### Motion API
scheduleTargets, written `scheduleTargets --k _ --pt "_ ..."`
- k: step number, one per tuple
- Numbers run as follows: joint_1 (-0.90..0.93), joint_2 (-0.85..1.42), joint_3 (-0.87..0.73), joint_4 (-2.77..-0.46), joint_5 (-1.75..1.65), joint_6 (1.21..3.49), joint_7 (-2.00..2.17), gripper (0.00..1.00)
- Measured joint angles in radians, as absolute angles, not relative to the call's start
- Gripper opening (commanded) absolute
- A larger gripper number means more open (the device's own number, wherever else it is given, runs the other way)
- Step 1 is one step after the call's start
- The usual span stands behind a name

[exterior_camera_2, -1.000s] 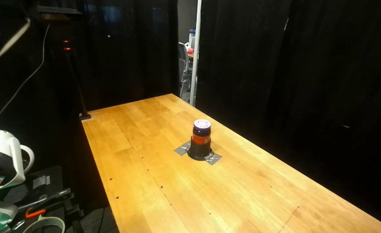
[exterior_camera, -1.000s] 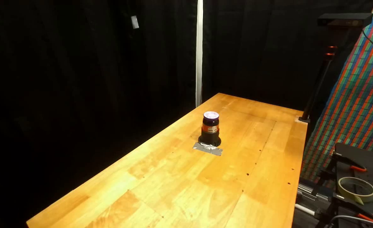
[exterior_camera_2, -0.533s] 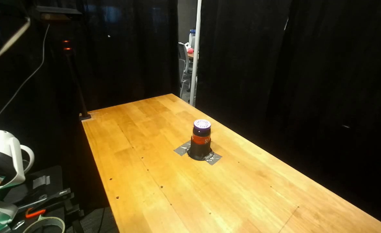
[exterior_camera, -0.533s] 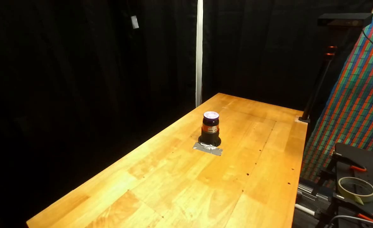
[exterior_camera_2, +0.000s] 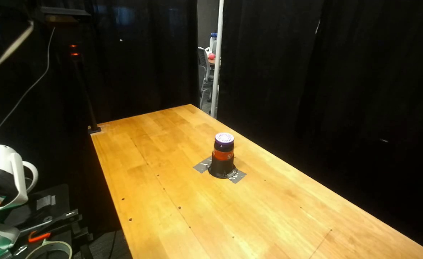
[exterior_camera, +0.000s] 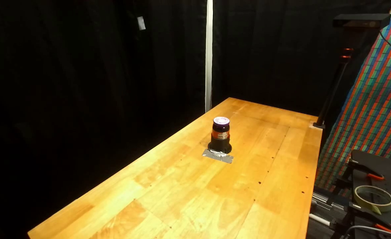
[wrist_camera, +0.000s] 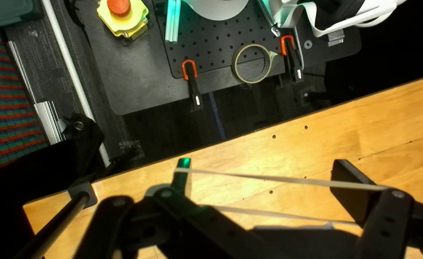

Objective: Put the rubber band around the brown cup

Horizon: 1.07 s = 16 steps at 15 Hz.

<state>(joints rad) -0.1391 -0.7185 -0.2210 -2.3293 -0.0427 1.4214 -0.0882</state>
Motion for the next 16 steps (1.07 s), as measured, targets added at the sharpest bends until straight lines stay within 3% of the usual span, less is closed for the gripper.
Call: scheduleTargets --k 9,16 --pt "-0.026 -0.480 0.132 -2.249 -0.040 1.692 0.222 1.00" --pt "0.026 -0.101 0.185 -2.072 -0.033 2.098 0.331 1.00"
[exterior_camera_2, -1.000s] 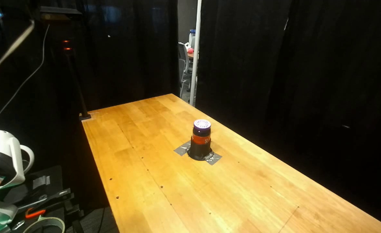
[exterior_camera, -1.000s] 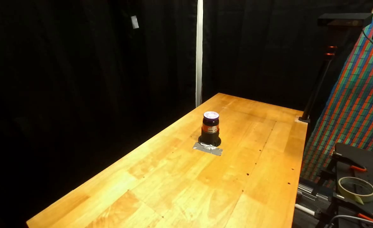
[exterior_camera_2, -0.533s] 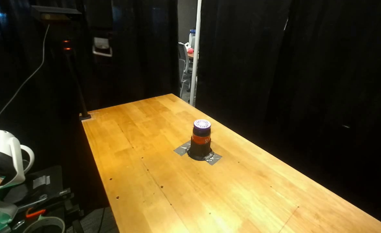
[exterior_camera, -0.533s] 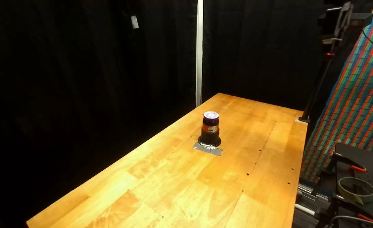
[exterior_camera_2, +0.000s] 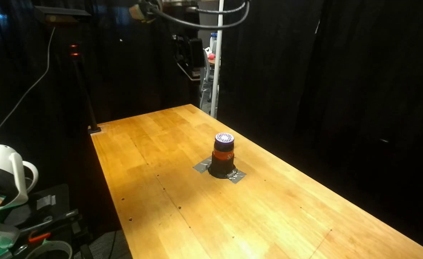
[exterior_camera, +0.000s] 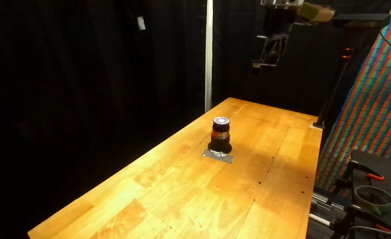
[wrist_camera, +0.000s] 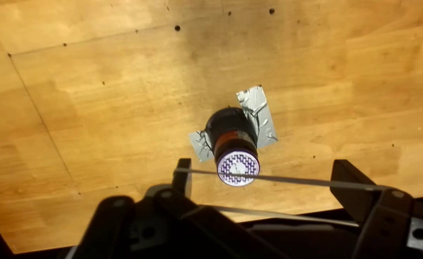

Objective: Put the rubber band around the brown cup

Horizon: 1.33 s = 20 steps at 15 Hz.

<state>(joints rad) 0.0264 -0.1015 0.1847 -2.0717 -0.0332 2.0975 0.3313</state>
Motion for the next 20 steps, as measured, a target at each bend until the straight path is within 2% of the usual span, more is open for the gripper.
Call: scheduleTargets --k 9,20 --pt "0.070 0.300 0.104 -1.776 -0.130 2.147 0.338 1.00" --pt "0.106 0.536 0.052 -1.601 -0.127 2.147 0.337 1.00"
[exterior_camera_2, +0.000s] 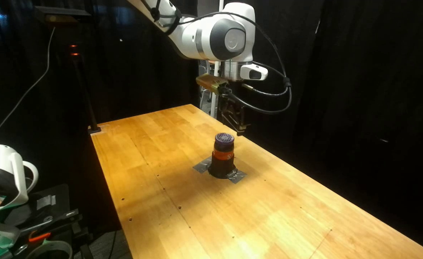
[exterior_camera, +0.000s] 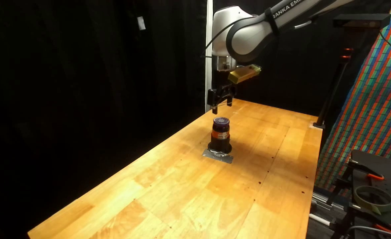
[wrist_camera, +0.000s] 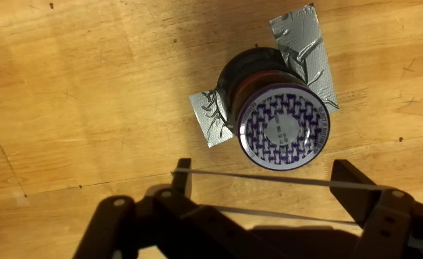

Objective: Put the rubber band around the brown cup

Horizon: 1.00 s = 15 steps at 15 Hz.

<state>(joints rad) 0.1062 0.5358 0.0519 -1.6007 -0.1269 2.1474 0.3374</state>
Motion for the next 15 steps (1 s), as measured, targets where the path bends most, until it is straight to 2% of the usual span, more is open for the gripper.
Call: scheduleTargets --k 15 --pt "0.108 0.625 0.049 -1.586 -0.026 2.208 0.288 1.00"
